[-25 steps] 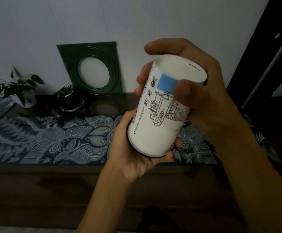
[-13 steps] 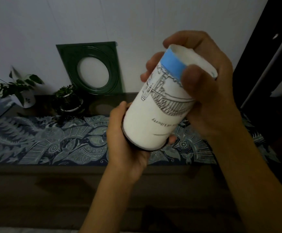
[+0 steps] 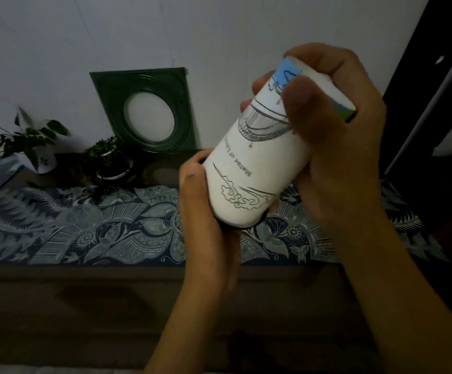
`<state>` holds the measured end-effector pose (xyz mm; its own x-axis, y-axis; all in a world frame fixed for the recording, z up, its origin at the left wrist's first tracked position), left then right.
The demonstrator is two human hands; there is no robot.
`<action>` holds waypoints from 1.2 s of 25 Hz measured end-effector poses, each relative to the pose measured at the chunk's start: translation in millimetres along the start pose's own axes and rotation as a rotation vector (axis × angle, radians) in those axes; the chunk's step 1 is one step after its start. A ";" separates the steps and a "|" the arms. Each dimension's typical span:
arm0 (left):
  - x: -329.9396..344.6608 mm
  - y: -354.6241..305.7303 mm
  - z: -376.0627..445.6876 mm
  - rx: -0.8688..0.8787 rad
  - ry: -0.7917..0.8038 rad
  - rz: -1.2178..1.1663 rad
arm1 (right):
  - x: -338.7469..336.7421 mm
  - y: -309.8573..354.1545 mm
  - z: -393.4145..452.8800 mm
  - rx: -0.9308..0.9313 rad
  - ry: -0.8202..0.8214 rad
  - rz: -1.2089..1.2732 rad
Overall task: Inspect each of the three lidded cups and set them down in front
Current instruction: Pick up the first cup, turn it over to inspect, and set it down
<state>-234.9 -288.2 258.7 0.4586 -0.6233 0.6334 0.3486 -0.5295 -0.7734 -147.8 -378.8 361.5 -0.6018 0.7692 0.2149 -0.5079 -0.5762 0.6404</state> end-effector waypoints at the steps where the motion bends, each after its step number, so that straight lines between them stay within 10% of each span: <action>1: -2.6 5.6 0.1 -0.102 0.026 -0.020 | 4.0 0.7 0.8 0.012 0.118 0.063; 6: 6.3 27.0 -8.5 -0.585 0.272 -0.045 | 21.1 9.2 1.6 0.070 0.456 0.198; 14: -7.4 -4.6 3.0 0.120 -0.091 0.088 | -6.8 -30.3 -22.0 0.246 -0.225 0.170; 19: 0.4 16.8 -0.3 -0.497 0.165 -0.069 | 13.3 -3.7 -3.7 0.092 0.376 0.260; 22: 5.2 24.9 -5.4 -0.615 0.228 -0.084 | 14.4 0.5 -2.8 0.045 0.451 0.213; 27: -5.4 0.6 5.7 0.028 -0.037 0.115 | -11.6 -27.5 -19.1 0.210 -0.180 0.122; 30: -11.1 -6.1 4.6 0.190 -0.134 0.240 | -11.8 -33.9 -26.6 0.271 -0.217 0.217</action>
<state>-238.3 -275.4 256.3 0.6450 -0.6292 0.4337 0.3580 -0.2526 -0.8989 -139.9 -375.7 317.6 -0.5188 0.6947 0.4983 -0.1853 -0.6603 0.7277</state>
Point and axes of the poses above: each hand's wrist, its own z-axis towards the middle knuckle, its own x-axis out of the palm, y = z × x, the point moved 7 cm from there along z, towards the middle knuckle, and after that the axes turned 7 degrees about -x, right-handed, at the moved point
